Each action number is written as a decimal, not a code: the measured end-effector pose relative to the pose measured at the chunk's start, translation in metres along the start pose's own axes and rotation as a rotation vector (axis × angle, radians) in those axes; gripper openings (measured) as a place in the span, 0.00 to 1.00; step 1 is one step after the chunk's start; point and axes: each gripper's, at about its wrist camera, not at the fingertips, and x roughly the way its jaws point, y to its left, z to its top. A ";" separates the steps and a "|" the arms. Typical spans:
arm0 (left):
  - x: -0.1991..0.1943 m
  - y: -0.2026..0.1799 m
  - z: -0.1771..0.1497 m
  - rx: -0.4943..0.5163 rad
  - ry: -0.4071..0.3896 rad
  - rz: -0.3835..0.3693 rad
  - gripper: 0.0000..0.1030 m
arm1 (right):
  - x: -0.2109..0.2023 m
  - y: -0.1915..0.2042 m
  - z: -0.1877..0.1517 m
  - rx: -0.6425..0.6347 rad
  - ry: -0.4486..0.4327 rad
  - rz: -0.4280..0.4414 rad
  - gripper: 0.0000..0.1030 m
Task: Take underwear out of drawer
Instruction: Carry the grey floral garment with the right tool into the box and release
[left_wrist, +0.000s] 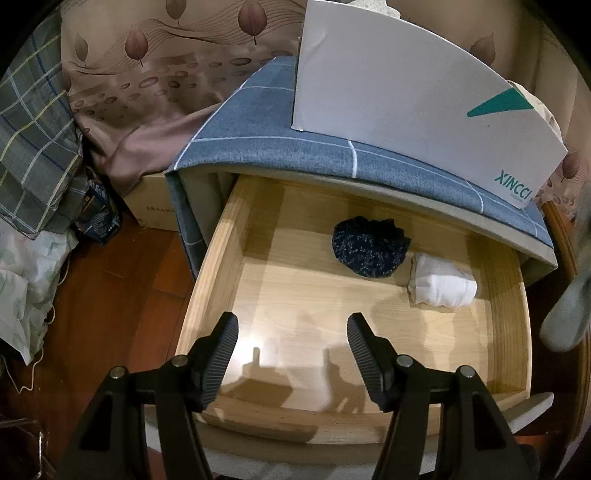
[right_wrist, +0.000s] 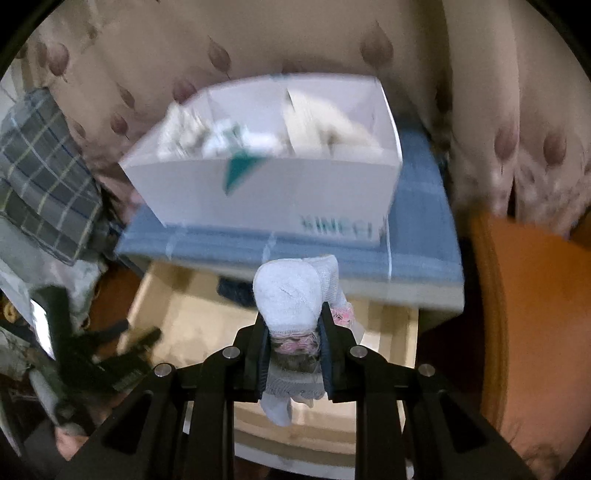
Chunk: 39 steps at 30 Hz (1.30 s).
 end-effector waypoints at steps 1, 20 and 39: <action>0.000 0.000 0.000 -0.001 0.000 -0.001 0.61 | -0.006 0.003 0.007 -0.006 -0.018 0.000 0.20; 0.002 0.001 0.000 -0.003 0.008 0.009 0.61 | -0.016 0.057 0.143 -0.122 -0.186 -0.065 0.20; 0.004 0.000 0.001 -0.005 0.012 0.004 0.61 | 0.089 0.037 0.163 -0.066 -0.023 -0.058 0.27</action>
